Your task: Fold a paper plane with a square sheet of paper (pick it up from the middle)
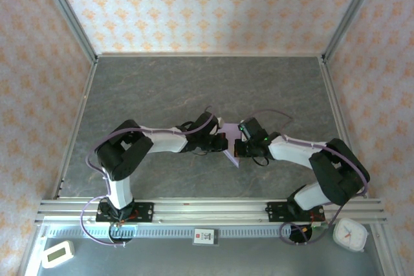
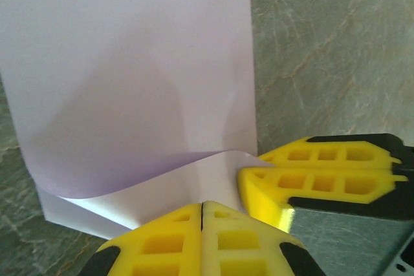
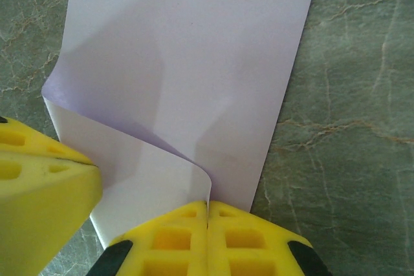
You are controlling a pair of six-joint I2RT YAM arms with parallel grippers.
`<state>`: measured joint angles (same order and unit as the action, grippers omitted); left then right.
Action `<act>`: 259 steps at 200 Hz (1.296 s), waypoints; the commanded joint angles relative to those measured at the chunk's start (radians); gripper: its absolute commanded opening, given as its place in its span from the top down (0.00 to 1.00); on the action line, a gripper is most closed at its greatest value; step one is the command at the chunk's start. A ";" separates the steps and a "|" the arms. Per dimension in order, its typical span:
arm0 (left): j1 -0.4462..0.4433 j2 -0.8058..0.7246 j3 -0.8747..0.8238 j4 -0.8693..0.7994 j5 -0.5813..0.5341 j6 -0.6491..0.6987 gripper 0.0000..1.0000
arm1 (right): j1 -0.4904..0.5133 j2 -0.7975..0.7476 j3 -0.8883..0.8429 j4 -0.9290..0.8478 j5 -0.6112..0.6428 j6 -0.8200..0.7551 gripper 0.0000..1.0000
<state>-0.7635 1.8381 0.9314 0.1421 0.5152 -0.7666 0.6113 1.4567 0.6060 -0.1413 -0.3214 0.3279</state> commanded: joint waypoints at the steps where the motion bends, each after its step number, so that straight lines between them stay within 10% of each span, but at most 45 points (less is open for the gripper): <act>1: 0.013 0.016 -0.051 0.042 -0.038 0.013 1.00 | -0.003 0.053 -0.052 -0.093 0.033 -0.005 1.00; 259: 0.065 -0.016 -0.080 0.069 -0.084 0.041 1.00 | -0.003 0.066 -0.052 -0.090 0.024 -0.008 1.00</act>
<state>-0.7105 1.8500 0.8619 0.2424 0.4728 -0.7582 0.6113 1.4616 0.6060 -0.1333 -0.3244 0.3279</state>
